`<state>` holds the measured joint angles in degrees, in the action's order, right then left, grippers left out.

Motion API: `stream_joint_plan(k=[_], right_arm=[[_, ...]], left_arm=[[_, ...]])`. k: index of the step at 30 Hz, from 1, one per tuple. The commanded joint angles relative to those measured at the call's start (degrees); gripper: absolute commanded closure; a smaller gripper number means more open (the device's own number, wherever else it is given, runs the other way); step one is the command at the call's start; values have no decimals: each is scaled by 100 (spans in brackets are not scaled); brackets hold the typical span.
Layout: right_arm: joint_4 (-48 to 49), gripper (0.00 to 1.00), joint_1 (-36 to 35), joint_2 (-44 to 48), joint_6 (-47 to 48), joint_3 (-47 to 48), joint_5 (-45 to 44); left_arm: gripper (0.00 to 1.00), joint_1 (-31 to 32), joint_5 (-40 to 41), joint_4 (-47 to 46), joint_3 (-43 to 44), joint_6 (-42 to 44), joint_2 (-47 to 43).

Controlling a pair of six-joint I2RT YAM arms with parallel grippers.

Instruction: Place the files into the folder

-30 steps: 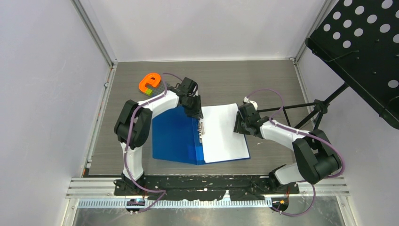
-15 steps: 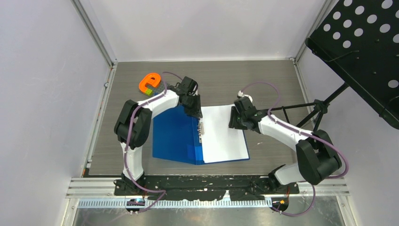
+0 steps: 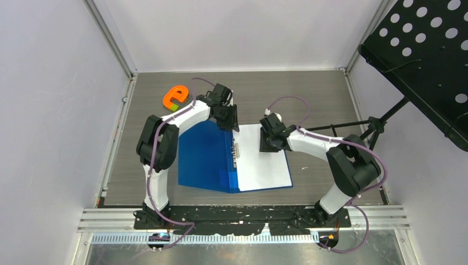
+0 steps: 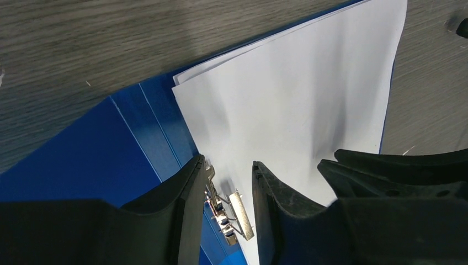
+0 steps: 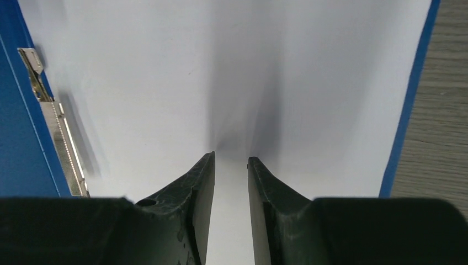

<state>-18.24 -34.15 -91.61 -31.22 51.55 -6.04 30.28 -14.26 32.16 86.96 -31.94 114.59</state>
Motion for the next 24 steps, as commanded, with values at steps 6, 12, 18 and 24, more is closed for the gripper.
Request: stream_joint_plan(k=[6,12,18,24], right_arm=[[327,68,-138,-363,-259,171,68],[367,68,-152,-387,-283,122,60],[381,68,-160,-410,-305,97,60],[389,68,-165,-427,-306,116,74]], left_arm=[[64,-172,-648,-5,178,421,328],[64,-198,-895,-127,138,483,429],[65,-198,-1090,-229,18,462,475],[65,-207,-991,-204,-76,514,449]])
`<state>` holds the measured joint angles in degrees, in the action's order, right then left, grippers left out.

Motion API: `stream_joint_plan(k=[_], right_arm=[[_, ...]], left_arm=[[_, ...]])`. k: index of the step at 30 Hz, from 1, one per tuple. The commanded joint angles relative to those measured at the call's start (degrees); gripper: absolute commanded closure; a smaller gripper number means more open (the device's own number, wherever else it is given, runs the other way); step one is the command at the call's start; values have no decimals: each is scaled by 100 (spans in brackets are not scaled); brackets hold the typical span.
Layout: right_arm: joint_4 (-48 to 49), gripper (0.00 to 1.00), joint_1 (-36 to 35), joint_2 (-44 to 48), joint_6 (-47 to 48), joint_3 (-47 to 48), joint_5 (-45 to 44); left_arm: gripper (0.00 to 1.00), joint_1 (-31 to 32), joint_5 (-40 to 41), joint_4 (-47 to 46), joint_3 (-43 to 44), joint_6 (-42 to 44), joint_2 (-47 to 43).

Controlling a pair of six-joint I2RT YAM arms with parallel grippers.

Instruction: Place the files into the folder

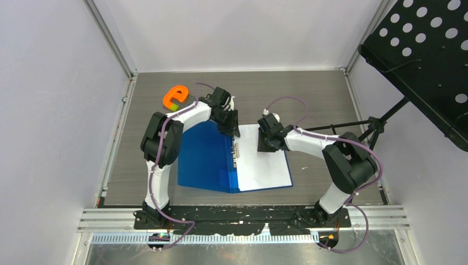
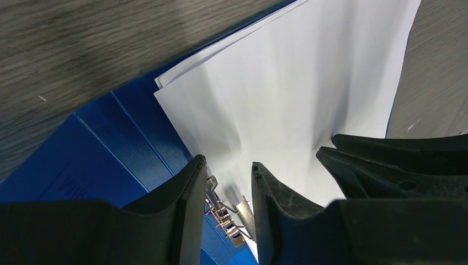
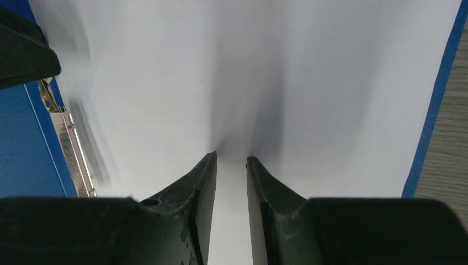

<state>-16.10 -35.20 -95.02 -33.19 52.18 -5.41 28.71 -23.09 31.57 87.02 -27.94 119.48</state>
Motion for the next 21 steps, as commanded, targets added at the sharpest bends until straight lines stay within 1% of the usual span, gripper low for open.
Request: stream_joint_plan(k=[1,10,21], right_arm=[[171,68,-69,-91,-111,54,12],[150,68,-66,-98,-107,68,-3],[128,68,-59,-139,-109,115,-7]], left_arm=[[65,-50,-108,-140,-77,125,-31],[65,-56,-135,-71,-99,212,-2],[66,-50,-581,-54,-219,327,-226]])
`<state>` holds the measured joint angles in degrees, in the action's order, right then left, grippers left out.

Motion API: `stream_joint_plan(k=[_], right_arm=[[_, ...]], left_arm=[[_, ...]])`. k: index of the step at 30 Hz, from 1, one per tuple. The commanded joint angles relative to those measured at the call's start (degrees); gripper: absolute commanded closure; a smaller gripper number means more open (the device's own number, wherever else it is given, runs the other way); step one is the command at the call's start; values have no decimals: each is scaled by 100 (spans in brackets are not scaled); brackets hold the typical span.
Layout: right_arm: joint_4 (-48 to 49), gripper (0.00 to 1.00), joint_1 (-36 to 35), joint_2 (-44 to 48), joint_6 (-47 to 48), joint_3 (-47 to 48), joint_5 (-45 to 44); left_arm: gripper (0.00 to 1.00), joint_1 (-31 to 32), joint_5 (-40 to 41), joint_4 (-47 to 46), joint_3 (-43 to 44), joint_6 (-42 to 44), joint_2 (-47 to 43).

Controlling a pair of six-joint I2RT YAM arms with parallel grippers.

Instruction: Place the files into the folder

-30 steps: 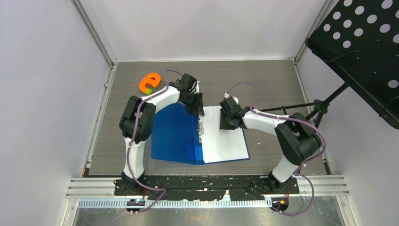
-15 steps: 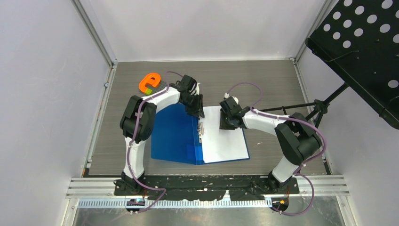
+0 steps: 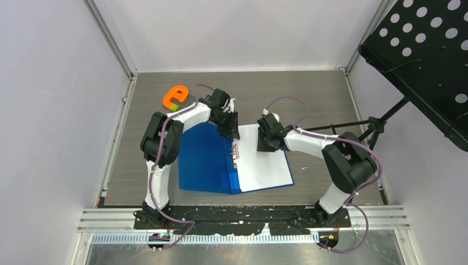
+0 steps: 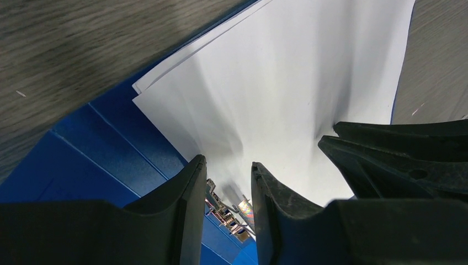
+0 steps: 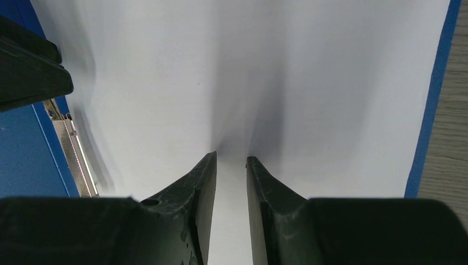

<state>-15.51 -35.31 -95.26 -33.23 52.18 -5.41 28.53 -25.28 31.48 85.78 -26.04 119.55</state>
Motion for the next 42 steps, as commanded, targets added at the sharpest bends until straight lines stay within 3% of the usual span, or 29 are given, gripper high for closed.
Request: stream_joint_plan(k=[1,17,27,36,42], right_arm=[[67,68,-53,-113,-100,116,-5],[59,68,-59,-120,-135,101,-43],[66,68,-59,-133,-148,99,-38],[100,68,-72,-189,-161,60,-44],[120,68,-70,-229,-166,47,-23]], left_arm=[[66,-32,-414,-57,-115,137,-252],[68,-32,-924,-30,-294,94,-725],[67,3,-796,-448,-995,-123,-1179],[57,-150,-118,-228,-407,-125,-703],[57,-189,-47,-103,-44,-16,-288]])
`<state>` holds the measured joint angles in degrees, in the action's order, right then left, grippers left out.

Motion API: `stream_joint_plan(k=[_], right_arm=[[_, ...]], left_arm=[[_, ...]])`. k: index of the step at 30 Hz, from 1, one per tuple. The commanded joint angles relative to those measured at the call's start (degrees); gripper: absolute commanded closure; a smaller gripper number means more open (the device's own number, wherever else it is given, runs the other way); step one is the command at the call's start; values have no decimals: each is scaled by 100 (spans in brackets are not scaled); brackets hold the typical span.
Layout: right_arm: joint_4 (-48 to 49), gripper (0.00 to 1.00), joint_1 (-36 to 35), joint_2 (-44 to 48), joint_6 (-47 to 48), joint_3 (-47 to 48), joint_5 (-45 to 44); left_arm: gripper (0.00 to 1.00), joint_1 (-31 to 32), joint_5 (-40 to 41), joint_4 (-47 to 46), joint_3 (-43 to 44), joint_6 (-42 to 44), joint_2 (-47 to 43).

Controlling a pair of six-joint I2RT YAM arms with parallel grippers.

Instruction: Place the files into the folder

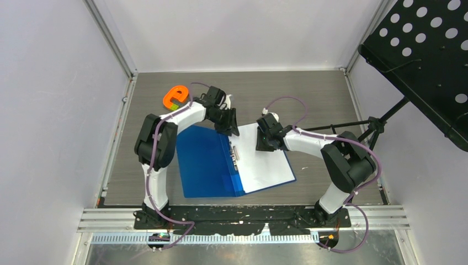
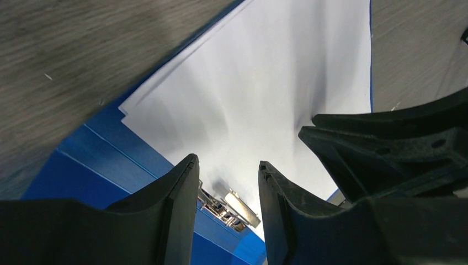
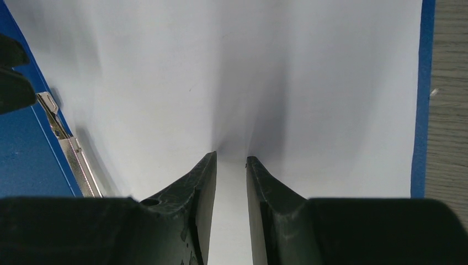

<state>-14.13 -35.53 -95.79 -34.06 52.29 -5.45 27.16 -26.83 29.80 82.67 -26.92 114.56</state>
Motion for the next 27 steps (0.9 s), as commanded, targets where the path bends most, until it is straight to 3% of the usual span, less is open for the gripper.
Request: stream_joint_plan(k=[1,27], right_arm=[[-18,68,-50,-172,-87,36,-20],[19,68,-59,-246,-126,5,-23]], left_arm=[[57,-59,109,81,294,78,268],[60,-79,-356,-24,-611,163,-135]])
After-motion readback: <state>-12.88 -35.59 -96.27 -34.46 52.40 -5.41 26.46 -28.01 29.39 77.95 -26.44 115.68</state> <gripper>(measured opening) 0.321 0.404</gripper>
